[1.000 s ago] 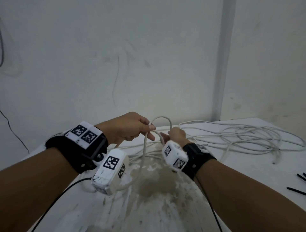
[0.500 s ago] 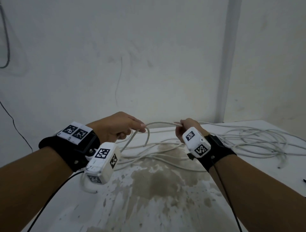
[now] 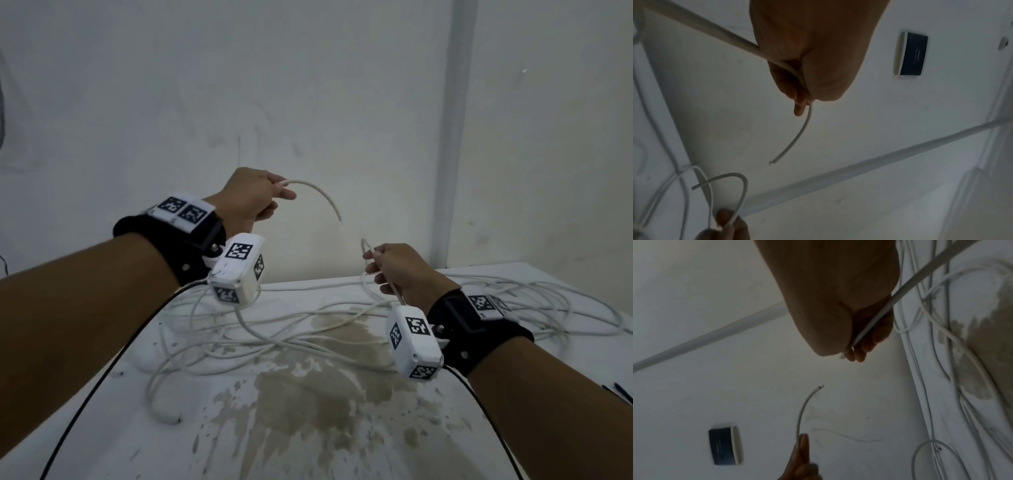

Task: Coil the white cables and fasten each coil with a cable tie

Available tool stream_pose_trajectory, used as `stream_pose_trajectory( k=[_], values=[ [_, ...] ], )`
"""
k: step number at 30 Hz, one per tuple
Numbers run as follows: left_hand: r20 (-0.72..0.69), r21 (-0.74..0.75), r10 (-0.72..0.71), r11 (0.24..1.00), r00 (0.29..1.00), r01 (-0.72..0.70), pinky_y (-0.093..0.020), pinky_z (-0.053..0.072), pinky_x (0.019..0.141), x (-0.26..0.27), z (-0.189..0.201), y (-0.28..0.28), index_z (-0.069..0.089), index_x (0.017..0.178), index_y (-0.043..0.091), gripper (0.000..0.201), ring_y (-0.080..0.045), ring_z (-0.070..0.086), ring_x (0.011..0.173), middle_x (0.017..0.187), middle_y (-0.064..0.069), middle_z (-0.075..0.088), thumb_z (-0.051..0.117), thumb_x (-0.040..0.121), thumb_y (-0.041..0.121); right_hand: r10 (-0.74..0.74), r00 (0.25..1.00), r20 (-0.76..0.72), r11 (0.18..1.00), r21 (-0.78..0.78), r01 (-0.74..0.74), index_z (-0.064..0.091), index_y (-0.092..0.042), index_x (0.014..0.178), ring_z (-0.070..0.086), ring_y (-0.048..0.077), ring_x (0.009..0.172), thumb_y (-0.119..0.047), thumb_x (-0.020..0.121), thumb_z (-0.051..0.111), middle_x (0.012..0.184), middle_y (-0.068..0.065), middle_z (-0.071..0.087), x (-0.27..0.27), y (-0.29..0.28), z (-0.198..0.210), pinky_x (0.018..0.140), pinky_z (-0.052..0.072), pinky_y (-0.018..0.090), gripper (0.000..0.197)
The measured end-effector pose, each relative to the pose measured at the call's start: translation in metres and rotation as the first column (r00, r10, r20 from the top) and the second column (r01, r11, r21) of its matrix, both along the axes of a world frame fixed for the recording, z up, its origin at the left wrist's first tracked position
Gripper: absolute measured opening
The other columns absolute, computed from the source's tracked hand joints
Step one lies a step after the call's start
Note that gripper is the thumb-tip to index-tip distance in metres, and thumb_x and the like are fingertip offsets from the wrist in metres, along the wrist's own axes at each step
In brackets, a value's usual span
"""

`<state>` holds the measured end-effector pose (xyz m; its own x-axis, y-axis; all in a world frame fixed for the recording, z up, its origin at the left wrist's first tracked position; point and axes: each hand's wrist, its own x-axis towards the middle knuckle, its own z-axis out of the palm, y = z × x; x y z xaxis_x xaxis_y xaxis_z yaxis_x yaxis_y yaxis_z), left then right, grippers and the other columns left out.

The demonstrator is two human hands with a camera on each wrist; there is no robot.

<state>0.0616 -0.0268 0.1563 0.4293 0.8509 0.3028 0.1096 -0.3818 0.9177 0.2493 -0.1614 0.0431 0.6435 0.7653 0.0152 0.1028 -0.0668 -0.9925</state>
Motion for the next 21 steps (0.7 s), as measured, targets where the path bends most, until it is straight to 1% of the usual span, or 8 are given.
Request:
stream_pose_trajectory(
  k=[6, 9, 11, 13, 15, 18, 19, 21],
  values=[
    [-0.113, -0.113, -0.002, 0.994, 0.994, -0.010, -0.018, 0.054, 0.049, 0.025, -0.047, 0.019, 0.059, 0.121, -0.007, 0.027, -0.019, 0.064, 0.068, 0.093, -0.017, 0.068, 0.045, 0.098, -0.004, -0.032, 0.998, 0.056, 0.998, 0.049, 0.029, 0.066, -0.005, 0.094, 0.024, 0.011, 0.044, -0.023, 0.104, 0.044, 0.055, -0.002, 0.038, 0.001, -0.012, 0.007, 0.042, 0.019, 0.020, 0.030],
    [-0.335, -0.050, -0.027, 0.999, 0.942, 0.011, -0.026, 0.052, 0.080, 0.022, -0.079, 0.023, 0.057, 0.130, -0.004, 0.036, -0.027, 0.062, 0.103, 0.131, -0.020, 0.058, 0.049, 0.095, -0.008, -0.085, 0.996, 0.018, 0.990, 0.117, 0.082, 0.064, -0.006, 0.091, 0.021, 0.011, 0.042, -0.028, 0.105, 0.044, 0.051, -0.003, 0.031, 0.000, -0.016, 0.012, 0.041, 0.018, 0.020, 0.032],
    [-0.473, 0.045, 0.021, 0.999, 0.881, 0.000, -0.030, 0.044, 0.096, 0.013, -0.090, 0.022, 0.056, 0.133, 0.001, 0.041, -0.027, 0.054, 0.121, 0.139, -0.014, 0.052, 0.060, 0.093, 0.003, -0.113, 0.991, -0.066, 0.977, 0.173, 0.123, 0.061, -0.008, 0.090, 0.020, 0.011, 0.041, -0.027, 0.106, 0.042, 0.050, -0.003, 0.030, 0.000, -0.017, 0.019, 0.040, 0.018, 0.021, 0.031],
    [-0.457, 0.025, 0.028, 1.000, 0.889, -0.018, -0.030, 0.050, 0.083, 0.002, -0.096, 0.011, 0.062, 0.117, 0.004, 0.028, -0.022, 0.061, 0.100, 0.120, -0.012, 0.062, 0.066, 0.093, 0.017, -0.137, 0.979, -0.154, 0.954, 0.247, 0.172, 0.059, -0.009, 0.089, 0.020, 0.010, 0.038, -0.027, 0.106, 0.040, 0.048, -0.004, 0.028, -0.001, -0.015, 0.028, 0.040, 0.018, 0.021, 0.031],
    [-0.418, -0.205, -0.141, 0.977, 0.897, 0.058, -0.023, 0.048, 0.055, -0.009, -0.097, -0.019, 0.063, 0.091, 0.007, 0.023, -0.014, 0.058, 0.065, 0.086, -0.007, 0.065, 0.064, 0.096, 0.030, -0.166, 0.957, -0.238, 0.911, 0.334, 0.241, 0.056, -0.010, 0.090, 0.020, 0.010, 0.037, -0.028, 0.107, 0.039, 0.048, -0.004, 0.028, -0.004, -0.010, 0.038, 0.040, 0.018, 0.021, 0.031],
    [-0.391, -0.601, -0.574, 0.751, 0.720, 0.273, -0.016, 0.041, 0.041, -0.017, -0.103, -0.072, 0.064, 0.084, 0.010, 0.051, -0.009, 0.056, 0.048, 0.070, -0.003, 0.069, 0.045, 0.099, 0.055, -0.162, 0.909, -0.384, 0.848, 0.417, 0.327, 0.054, -0.011, 0.086, 0.023, 0.010, 0.036, -0.028, 0.107, 0.037, 0.053, -0.002, 0.029, -0.017, 0.002, 0.049, 0.041, 0.019, 0.022, 0.031],
    [-0.319, -0.691, -0.670, 0.649, 0.670, 0.320, -0.016, 0.045, 0.044, -0.016, -0.108, -0.082, 0.065, 0.092, 0.008, 0.059, -0.010, 0.061, 0.053, 0.079, -0.006, 0.073, 0.038, 0.098, 0.060, -0.139, 0.891, -0.433, 0.835, 0.432, 0.340, 0.054, -0.012, 0.086, 0.023, 0.010, 0.036, -0.027, 0.107, 0.036, 0.052, -0.002, 0.029, -0.024, 0.006, 0.051, 0.040, 0.019, 0.022, 0.031],
    [-0.101, -0.797, -0.704, 0.481, 0.703, 0.366, -0.020, 0.056, 0.058, -0.008, -0.117, -0.090, 0.058, 0.120, 0.003, 0.067, -0.017, 0.071, 0.071, 0.110, -0.015, 0.072, 0.035, 0.099, 0.063, -0.096, 0.862, -0.497, 0.820, 0.451, 0.352, 0.052, -0.012, 0.086, 0.024, 0.010, 0.036, -0.026, 0.107, 0.036, 0.050, -0.003, 0.030, -0.038, 0.014, 0.053, 0.039, 0.020, 0.021, 0.030]
  ],
)
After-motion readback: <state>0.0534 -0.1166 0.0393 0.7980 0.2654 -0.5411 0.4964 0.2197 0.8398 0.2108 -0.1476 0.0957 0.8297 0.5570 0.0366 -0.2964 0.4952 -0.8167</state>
